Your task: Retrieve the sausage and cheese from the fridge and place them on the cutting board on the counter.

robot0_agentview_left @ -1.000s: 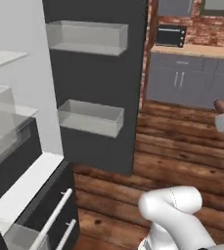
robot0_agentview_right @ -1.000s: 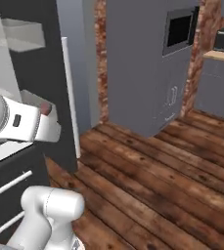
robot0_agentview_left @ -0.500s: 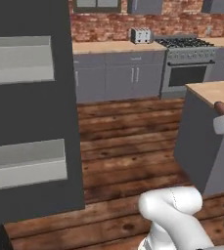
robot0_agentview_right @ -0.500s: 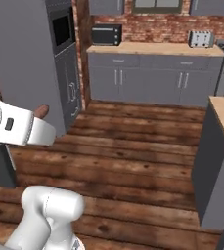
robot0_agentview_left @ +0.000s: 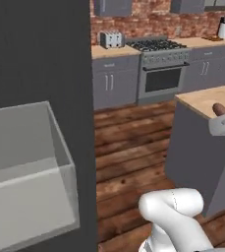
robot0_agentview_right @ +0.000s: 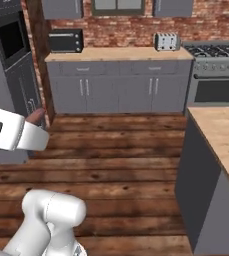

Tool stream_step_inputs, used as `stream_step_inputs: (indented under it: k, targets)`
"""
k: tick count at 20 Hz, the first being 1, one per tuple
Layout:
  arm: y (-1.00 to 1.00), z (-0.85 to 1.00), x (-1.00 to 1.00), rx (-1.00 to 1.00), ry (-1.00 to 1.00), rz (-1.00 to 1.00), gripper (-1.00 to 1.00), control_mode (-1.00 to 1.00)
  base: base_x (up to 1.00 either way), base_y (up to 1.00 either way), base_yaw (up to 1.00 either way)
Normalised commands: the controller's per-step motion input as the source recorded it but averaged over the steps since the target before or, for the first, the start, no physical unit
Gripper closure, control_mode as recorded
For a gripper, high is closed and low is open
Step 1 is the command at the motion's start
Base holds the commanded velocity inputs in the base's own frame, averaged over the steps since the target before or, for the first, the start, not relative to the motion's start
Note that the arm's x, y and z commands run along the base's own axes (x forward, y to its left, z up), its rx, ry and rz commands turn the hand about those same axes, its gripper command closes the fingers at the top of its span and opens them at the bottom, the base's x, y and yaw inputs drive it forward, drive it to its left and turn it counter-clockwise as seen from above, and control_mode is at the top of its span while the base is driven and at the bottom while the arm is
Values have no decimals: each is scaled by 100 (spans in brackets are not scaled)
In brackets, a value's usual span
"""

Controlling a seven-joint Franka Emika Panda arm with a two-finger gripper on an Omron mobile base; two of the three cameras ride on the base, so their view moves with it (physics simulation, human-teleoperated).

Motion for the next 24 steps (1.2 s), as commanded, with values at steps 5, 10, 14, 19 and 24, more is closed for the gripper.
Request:
stream_step_inputs:
  k: [5, 10, 14, 19, 24]
  targets:
    - [0, 0, 0, 0, 0, 0, 100, 100, 100, 5, -3]
    - [0, 0, 0, 0, 0, 0, 100, 100, 100, 0, 0]
    - [0, 0, 0, 0, 0, 0, 100, 100, 100, 0, 2]
    - [0, 0, 0, 0, 0, 0, 100, 100, 100, -8, 1]
    - [0, 0, 0, 0, 0, 0, 100, 100, 100, -13, 0]
